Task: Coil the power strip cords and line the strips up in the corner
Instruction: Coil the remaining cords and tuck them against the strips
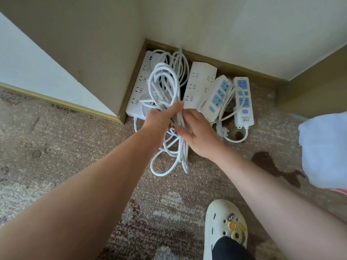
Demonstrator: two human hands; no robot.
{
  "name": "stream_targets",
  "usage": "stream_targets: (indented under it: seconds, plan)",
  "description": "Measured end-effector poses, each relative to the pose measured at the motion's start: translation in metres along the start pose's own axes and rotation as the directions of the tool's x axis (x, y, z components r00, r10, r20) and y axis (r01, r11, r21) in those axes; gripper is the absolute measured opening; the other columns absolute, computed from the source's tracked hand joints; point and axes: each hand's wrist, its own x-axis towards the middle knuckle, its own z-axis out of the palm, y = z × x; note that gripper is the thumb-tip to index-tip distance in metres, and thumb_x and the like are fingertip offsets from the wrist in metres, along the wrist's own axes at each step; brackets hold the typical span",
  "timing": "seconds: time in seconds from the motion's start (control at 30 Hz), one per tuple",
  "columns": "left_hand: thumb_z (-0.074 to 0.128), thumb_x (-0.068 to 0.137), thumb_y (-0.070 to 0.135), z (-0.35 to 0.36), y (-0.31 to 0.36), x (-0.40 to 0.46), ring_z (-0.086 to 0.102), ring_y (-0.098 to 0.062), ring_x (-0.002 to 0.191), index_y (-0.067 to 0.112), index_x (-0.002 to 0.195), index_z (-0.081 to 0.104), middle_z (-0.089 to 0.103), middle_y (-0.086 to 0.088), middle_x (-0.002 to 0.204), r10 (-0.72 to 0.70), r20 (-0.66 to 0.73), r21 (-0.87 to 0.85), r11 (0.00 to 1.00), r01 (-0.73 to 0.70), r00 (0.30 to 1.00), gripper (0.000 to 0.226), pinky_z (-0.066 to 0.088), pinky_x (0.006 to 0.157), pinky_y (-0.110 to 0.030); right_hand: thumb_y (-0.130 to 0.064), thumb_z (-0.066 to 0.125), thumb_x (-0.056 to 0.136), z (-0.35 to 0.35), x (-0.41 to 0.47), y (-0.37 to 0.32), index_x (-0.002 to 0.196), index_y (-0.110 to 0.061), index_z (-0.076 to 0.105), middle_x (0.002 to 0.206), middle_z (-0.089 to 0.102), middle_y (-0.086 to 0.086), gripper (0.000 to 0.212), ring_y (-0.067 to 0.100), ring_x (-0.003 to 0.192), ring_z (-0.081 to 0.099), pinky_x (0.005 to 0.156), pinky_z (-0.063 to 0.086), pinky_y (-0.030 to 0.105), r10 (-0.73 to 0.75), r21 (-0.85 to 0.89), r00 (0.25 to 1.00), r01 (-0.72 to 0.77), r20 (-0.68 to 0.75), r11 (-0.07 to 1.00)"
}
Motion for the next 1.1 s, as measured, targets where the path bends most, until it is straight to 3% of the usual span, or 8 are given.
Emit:
stream_targets:
  seconds: [0.17, 0.27, 0.53, 0.67, 0.77, 0.87, 0.97, 1.1]
  plan:
    - [0.081, 0.070, 0.036, -0.007, 0.000, 0.007, 0.072, -0.032, 0.086, 0.007, 0.085, 0.070, 0.075, -0.011, 0.082, -0.027, -0.072, -0.015, 1.000, 0.026, 0.997, 0.034, 0.055, 0.089, -0.046, -0.030, 0.043, 0.104, -0.007, -0.009, 0.018, 0.142, -0.021, 0.051, 0.131, 0.052, -0.004, 0.040, 0.009, 0.116, 0.049, 0.101, 0.039, 0.026, 0.105, 0.129, 0.985, -0.088, -0.134, 0.988]
    - [0.079, 0.073, 0.037, -0.009, -0.001, 0.004, 0.072, -0.026, 0.075, 0.011, 0.073, 0.070, 0.074, -0.005, 0.070, -0.012, -0.084, 0.050, 0.999, 0.016, 0.996, 0.027, 0.056, 0.088, -0.045, -0.032, 0.046, 0.102, -0.013, 0.001, 0.030, 0.139, -0.020, 0.051, 0.130, 0.054, 0.002, 0.039, 0.014, 0.104, 0.059, 0.081, 0.047, 0.025, 0.386, 0.151, 0.838, -0.356, -0.385, 0.922]
    - [0.072, 0.075, 0.034, -0.008, 0.012, -0.010, 0.060, -0.023, 0.068, 0.000, 0.088, 0.068, 0.065, -0.012, 0.074, 0.079, -0.090, 0.277, 0.959, -0.051, 0.993, 0.036, 0.056, 0.084, -0.047, -0.070, 0.054, 0.083, -0.025, 0.043, 0.035, 0.156, -0.026, 0.009, 0.131, 0.060, 0.008, 0.096, 0.032, 0.105, 0.064, 0.072, 0.050, 0.037, 0.675, 0.083, 0.712, -0.674, -0.195, 0.734]
    - [0.070, 0.083, 0.035, -0.005, 0.034, -0.010, 0.054, -0.014, 0.050, 0.011, 0.075, 0.061, 0.058, -0.003, 0.065, 0.133, -0.069, 0.470, 0.879, -0.086, 0.989, 0.027, 0.050, 0.049, -0.022, -0.053, 0.064, 0.082, -0.018, 0.045, 0.034, 0.154, -0.031, 0.011, 0.119, 0.061, -0.004, 0.092, 0.016, 0.076, 0.058, 0.056, 0.044, 0.028, 0.610, 0.209, 0.752, -0.574, -0.248, 0.792]
    - [0.070, 0.083, 0.035, 0.004, 0.062, 0.000, 0.048, -0.004, 0.035, 0.014, 0.081, 0.059, 0.053, 0.003, 0.062, 0.177, -0.055, 0.537, 0.835, -0.120, 0.983, 0.024, 0.038, 0.032, -0.012, -0.043, 0.068, 0.083, -0.018, 0.044, 0.031, 0.149, -0.031, 0.023, 0.119, 0.060, -0.012, 0.080, 0.004, 0.082, 0.064, 0.060, 0.053, 0.023, 0.498, 0.408, 0.789, -0.348, -0.359, 0.844]
    - [0.072, 0.080, 0.032, 0.024, 0.098, 0.018, 0.054, -0.002, 0.043, 0.017, 0.084, 0.060, 0.058, 0.002, 0.070, 0.254, -0.013, 0.591, 0.782, -0.197, 0.967, 0.020, 0.037, 0.035, -0.013, -0.035, 0.067, 0.085, -0.024, 0.051, 0.028, 0.142, -0.026, 0.034, 0.113, 0.061, -0.014, 0.067, -0.010, 0.083, 0.063, 0.061, 0.049, 0.010, 0.488, 0.523, 0.752, -0.227, -0.442, 0.822]
    - [0.074, 0.076, 0.029, 0.038, 0.118, 0.043, 0.060, -0.008, 0.062, 0.017, 0.090, 0.062, 0.064, 0.003, 0.080, 0.304, 0.023, 0.669, 0.703, -0.240, 0.952, 0.022, 0.047, 0.043, -0.017, -0.031, 0.065, 0.086, -0.029, 0.058, 0.031, 0.141, -0.017, 0.038, 0.123, 0.060, 0.001, 0.063, 0.001, 0.092, 0.063, 0.064, 0.047, 0.006, 0.513, 0.558, 0.711, -0.203, -0.481, 0.804]
    - [0.075, 0.079, 0.030, 0.032, 0.099, 0.078, 0.061, -0.008, 0.063, 0.013, 0.101, 0.061, 0.064, 0.001, 0.083, 0.259, -0.060, 0.766, 0.631, -0.122, 0.964, 0.032, 0.047, 0.047, -0.019, -0.031, 0.062, 0.087, -0.021, 0.053, 0.043, 0.144, -0.017, 0.035, 0.130, 0.052, 0.009, 0.065, 0.021, 0.100, 0.063, 0.078, 0.056, 0.033, 0.524, 0.459, 0.723, -0.316, -0.450, 0.830]
